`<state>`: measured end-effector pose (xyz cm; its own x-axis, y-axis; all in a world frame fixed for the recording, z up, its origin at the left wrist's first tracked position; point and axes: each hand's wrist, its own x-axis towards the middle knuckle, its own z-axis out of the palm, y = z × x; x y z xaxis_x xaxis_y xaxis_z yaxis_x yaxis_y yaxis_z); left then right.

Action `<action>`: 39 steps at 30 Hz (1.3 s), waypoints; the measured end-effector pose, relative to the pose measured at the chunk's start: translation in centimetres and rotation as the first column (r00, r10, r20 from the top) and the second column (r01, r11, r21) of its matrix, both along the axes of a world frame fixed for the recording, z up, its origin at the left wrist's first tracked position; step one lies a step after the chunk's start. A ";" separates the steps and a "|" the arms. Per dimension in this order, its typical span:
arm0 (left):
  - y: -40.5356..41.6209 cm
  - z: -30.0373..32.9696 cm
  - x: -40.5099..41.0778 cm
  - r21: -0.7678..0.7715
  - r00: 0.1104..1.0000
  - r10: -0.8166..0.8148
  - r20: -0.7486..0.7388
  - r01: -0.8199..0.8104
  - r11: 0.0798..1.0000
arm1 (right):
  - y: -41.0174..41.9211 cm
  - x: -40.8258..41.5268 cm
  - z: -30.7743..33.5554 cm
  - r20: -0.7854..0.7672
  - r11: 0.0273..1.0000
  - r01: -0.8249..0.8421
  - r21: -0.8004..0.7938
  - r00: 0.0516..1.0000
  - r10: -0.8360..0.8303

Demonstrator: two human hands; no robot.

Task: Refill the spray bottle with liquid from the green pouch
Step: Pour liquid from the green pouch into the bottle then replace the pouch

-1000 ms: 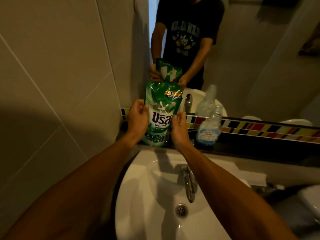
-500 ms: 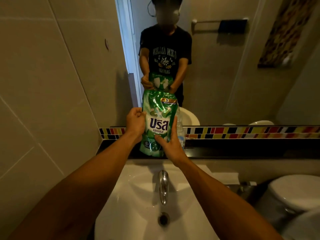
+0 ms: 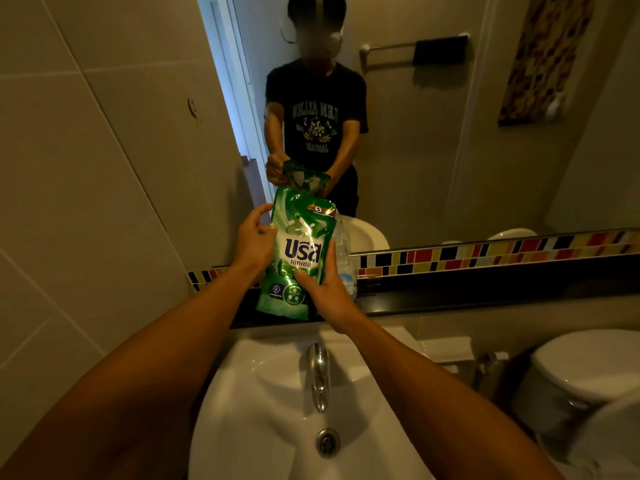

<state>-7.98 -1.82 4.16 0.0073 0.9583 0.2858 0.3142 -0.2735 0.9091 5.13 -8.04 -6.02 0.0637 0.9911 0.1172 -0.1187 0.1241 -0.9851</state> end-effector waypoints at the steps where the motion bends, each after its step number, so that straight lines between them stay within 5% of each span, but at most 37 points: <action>1: 0.1 0.1 -0.1 0.006 1.000 -0.008 -0.018 0.008 1.000 | 0.1 -0.1 -0.1 -0.006 1.000 0.003 -0.003 1.000 -0.003; 39: 4.7 0.6 -1.3 -0.139 0.951 -0.153 -0.269 0.119 0.983 | 2.4 -2.1 -2.0 -0.217 0.995 0.040 -0.087 0.974 -0.058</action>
<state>-9.31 2.89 4.79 0.2023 0.9697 0.1370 0.5262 -0.2256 0.8199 3.05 -5.60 -8.00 0.1273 0.9918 0.0140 -0.3289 0.0555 -0.9427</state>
